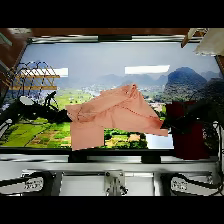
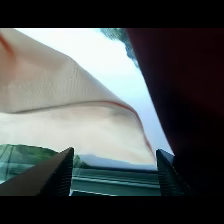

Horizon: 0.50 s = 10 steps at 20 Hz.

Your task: Fold the shirts.

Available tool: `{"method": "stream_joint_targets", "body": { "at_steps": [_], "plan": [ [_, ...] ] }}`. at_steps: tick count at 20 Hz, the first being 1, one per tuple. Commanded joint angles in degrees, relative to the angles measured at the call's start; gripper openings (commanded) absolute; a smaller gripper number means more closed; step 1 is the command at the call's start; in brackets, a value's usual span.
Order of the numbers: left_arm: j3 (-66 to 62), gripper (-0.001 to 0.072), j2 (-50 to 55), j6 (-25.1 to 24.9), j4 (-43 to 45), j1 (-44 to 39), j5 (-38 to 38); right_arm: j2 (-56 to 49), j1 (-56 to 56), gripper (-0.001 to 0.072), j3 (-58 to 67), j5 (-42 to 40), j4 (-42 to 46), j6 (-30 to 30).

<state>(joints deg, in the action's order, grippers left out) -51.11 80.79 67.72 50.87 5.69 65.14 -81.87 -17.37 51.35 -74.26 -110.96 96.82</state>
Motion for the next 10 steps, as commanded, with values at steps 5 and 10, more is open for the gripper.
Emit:
{"method": "stream_joint_targets", "body": {
  "at_steps": [5,10],
  "plan": [
    [-0.2,0.0028,-0.09,-0.02,0.04,0.07,0.0,-3.06,4.44,0.0246,0.0,3.15,-2.75,-0.72],
    [-8.61,0.0024,-6.12,-1.05,0.09,1.01,0.02,4.09,6.49,0.0082,5.4,1.9,-7.69,4.94]
  ]
}}
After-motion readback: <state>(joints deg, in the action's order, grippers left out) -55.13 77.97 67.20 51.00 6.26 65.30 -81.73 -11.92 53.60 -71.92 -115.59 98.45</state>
